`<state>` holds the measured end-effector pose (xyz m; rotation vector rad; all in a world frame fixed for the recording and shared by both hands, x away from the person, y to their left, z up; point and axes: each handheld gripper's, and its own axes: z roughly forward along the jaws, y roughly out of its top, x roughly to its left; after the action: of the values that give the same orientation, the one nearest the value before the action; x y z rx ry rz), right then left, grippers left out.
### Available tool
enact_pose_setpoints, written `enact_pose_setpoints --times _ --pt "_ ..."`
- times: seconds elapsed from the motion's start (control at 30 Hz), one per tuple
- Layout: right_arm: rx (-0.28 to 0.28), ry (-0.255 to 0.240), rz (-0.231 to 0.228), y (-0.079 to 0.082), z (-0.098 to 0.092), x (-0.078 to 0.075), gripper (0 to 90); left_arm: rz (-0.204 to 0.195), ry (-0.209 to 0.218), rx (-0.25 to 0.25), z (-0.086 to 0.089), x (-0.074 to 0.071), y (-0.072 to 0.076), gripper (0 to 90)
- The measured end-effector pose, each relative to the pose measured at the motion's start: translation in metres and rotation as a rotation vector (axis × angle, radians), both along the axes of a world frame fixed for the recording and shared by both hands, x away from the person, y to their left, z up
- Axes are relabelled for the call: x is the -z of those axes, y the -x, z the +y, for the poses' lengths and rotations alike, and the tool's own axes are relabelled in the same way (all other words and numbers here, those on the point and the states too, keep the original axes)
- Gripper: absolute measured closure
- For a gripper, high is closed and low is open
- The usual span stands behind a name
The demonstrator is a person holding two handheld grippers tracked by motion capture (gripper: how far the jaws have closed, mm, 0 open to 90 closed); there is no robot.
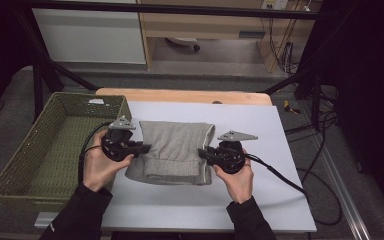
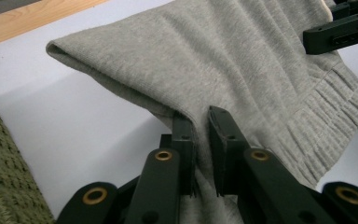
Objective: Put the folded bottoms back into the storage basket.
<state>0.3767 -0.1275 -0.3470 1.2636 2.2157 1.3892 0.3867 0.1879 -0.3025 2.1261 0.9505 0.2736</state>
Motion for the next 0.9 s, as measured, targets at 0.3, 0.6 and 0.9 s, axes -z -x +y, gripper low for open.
enact_pose_setpoints --times 0.3,0.6,0.9 --pt "-0.01 -0.009 -0.009 0.001 0.007 -0.004 73.6 -0.005 -0.012 0.003 0.006 -0.007 0.003 81.2" --pt "-0.021 -0.019 -0.027 0.002 0.014 -0.01 73.6 -0.009 -0.001 0.0 0.016 -0.015 0.005 81.2" --pt "-0.035 -0.026 -0.04 0.002 0.025 -0.014 73.6 -0.018 -0.003 -0.008 0.027 -0.022 0.007 81.2"
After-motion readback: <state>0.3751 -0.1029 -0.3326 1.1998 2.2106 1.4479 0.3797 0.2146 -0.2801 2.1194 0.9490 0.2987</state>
